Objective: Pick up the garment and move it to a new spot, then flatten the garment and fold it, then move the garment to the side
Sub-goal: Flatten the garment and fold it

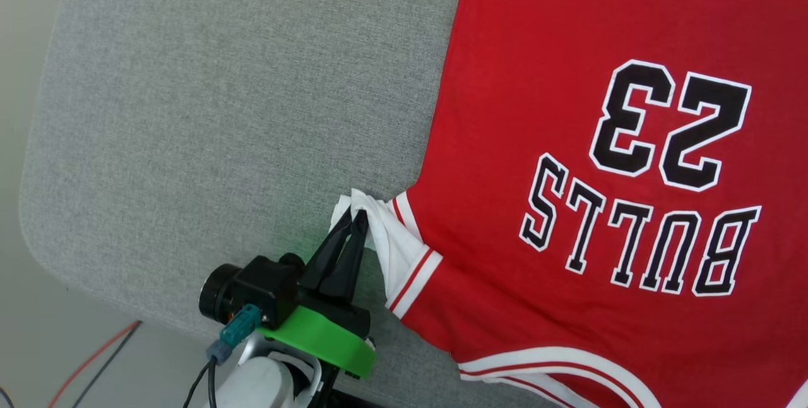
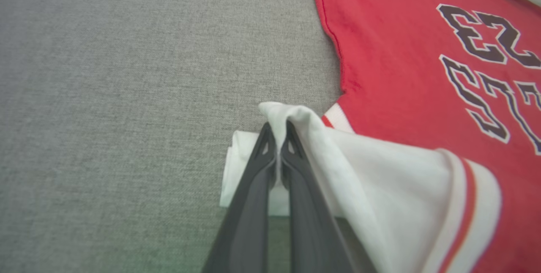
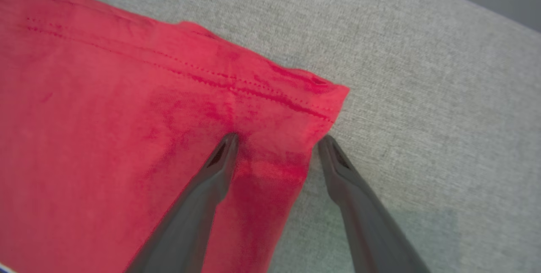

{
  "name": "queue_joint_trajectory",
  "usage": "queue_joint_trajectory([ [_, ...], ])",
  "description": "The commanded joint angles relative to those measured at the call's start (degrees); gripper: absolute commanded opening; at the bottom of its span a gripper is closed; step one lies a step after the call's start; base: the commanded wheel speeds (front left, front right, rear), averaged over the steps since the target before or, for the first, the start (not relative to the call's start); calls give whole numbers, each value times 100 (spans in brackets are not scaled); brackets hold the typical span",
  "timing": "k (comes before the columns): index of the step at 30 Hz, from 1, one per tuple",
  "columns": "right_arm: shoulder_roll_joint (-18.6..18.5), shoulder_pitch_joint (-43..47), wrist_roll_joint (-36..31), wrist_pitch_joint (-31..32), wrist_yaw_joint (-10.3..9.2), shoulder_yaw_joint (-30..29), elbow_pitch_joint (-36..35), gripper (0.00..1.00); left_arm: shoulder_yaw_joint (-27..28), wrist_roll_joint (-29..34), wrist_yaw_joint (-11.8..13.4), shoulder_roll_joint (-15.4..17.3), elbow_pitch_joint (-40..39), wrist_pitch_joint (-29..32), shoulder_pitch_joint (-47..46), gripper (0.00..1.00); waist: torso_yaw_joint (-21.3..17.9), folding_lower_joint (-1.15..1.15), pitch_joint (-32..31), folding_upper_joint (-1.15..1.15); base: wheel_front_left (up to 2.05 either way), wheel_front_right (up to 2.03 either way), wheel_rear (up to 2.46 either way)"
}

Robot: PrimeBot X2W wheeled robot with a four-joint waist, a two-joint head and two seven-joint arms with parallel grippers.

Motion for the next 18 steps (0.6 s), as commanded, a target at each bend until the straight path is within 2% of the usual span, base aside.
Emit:
queue_joint_trajectory([
  [1, 65, 501, 106, 83, -4, 134, 194, 0, 52, 47, -40, -45, 45, -33, -46, 0, -12, -1, -73, 0, 0, 0, 0],
  [10, 68, 245, 244, -958, -4, 33, -84, 0, 222, 112, -169, -94, 277, -33, 168, 0, -176, -1, -634, 0, 0, 0, 0],
  [18, -538, 720, 771, -1581, -4, 643, -710, 0, 455, 135, -194, -2, 441, -34, 515, 0, -572, -1, -1408, 0, 0, 0, 0],
])
